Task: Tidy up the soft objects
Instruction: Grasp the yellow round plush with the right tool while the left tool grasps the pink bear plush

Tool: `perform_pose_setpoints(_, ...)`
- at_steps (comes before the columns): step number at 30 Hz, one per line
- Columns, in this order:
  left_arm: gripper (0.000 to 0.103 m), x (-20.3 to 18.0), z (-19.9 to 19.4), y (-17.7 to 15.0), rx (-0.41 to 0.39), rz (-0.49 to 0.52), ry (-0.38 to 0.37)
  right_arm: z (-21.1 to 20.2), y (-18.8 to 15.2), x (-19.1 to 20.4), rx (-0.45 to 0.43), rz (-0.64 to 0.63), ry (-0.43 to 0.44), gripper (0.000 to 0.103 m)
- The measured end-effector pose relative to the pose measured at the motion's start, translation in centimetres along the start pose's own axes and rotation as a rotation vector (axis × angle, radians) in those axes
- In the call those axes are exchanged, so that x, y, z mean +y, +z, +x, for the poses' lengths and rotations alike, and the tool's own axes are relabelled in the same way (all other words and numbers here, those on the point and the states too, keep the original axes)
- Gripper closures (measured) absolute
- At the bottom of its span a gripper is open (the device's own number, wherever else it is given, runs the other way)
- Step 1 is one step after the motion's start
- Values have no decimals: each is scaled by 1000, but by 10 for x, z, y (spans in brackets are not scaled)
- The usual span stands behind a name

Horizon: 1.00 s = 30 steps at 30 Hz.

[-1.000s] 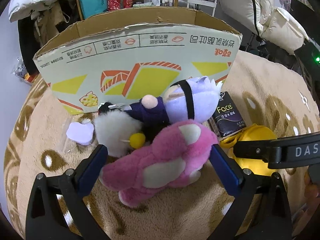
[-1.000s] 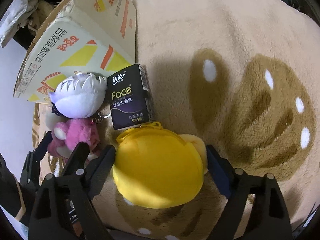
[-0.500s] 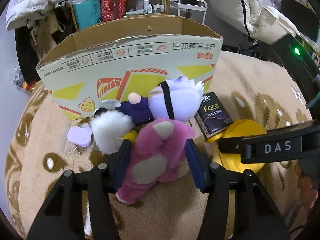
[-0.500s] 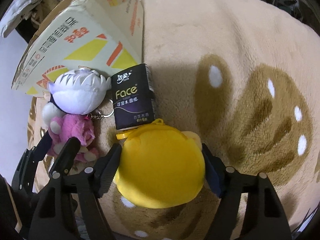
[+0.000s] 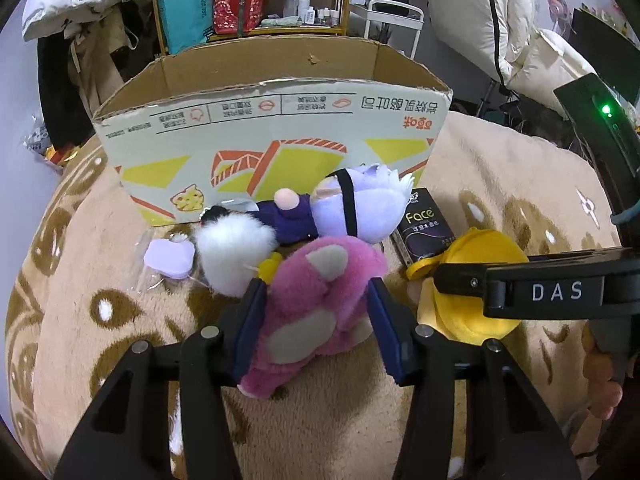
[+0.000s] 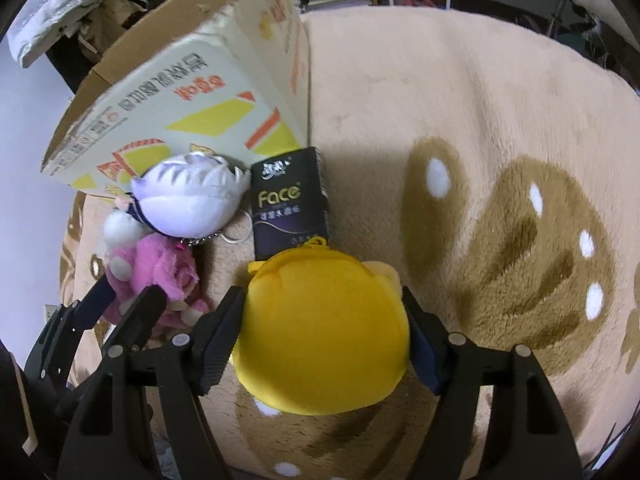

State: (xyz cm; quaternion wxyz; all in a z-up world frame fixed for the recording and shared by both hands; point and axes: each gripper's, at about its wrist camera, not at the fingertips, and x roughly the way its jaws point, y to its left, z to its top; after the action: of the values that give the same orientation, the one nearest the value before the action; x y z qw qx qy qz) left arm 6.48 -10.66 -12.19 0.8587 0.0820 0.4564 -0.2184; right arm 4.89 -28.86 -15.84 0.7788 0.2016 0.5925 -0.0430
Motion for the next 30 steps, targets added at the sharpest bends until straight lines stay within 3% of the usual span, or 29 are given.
perform_pose_setpoints(7, 60, 10, -5, 0, 1, -51, -21, -9, 4, -5, -30, -12, 12, 24)
perform_pose_setpoints(9, 68, 12, -5, -2, 8, -58, -16, -11, 5, -6, -37, -18, 13, 24)
perform_pose_setpoints(13, 68, 11, 1, 0, 19, -50, -14, -14, 8, -9, -30, -24, 16, 24)
perform_pose_setpoints(16, 65, 12, 8, 4, 36, -39, -21, -14, 7, -9, -25, -31, 12, 24)
perform_pose_setpoints(20, 50, 12, 16, 8, 75, -11, -42, -9, 5, -6, -15, -33, 12, 24)
perform_pose_setpoints(30, 43, -15, 33, 1, 106, 147, 72, 7, 3, 6, 11, -47, 4, 24)
